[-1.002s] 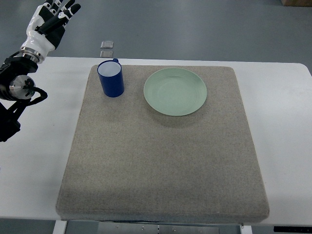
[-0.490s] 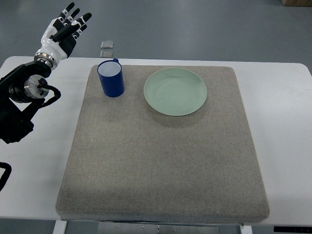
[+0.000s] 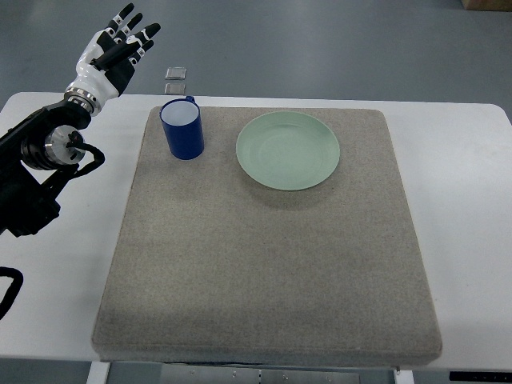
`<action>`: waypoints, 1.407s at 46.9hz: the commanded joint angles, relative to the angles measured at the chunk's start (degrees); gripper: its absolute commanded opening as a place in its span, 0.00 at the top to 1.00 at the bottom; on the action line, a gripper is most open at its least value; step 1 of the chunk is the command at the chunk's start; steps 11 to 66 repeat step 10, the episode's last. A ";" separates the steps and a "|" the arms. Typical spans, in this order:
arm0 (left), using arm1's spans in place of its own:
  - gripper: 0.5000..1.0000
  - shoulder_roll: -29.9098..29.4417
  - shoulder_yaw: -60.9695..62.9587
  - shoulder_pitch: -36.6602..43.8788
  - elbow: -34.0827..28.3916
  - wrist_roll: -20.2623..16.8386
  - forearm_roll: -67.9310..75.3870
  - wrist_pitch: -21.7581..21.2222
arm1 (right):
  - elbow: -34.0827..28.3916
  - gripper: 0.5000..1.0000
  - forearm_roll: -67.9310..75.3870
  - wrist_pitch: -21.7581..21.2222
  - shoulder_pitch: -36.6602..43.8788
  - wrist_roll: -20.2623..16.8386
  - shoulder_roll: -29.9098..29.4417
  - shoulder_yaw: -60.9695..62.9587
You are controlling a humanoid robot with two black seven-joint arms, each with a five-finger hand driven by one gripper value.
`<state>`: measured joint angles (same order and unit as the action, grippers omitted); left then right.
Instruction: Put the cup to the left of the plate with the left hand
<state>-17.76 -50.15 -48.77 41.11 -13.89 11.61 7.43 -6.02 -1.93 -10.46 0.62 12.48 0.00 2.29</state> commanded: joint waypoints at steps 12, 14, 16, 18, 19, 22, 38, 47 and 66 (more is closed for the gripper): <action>0.01 -0.17 0.06 -0.54 0.03 0.00 -0.01 -0.04 | -1.10 0.14 0.00 -0.62 0.44 0.00 0.00 0.26; 0.01 -0.17 0.06 -0.54 0.03 0.00 -0.01 -0.04 | -1.10 0.14 0.00 -0.62 0.44 0.00 0.00 0.26; 0.01 -0.17 0.06 -0.54 0.03 0.00 -0.01 -0.04 | -1.10 0.14 0.00 -0.62 0.44 0.00 0.00 0.26; 0.01 -0.17 0.06 -0.54 0.03 0.00 -0.01 -0.04 | -1.10 0.14 0.00 -0.62 0.44 0.00 0.00 0.26; 0.01 -0.17 0.06 -0.54 0.03 0.00 -0.01 -0.04 | -1.10 0.14 0.00 -0.62 0.44 0.00 0.00 0.26; 0.01 -0.17 0.06 -0.54 0.03 0.00 -0.01 -0.04 | -1.10 0.14 0.00 -0.62 0.44 0.00 0.00 0.26; 0.01 -0.17 0.06 -0.54 0.03 0.00 -0.01 -0.04 | -1.10 0.14 0.00 -0.62 0.44 0.00 0.00 0.26; 0.01 -0.17 0.06 -0.54 0.03 0.00 -0.01 -0.04 | -1.10 0.14 0.00 -0.62 0.44 0.00 0.00 0.26; 0.01 -0.17 0.06 -0.54 0.03 0.00 -0.01 -0.04 | -1.10 0.14 0.00 -0.62 0.44 0.00 0.00 0.26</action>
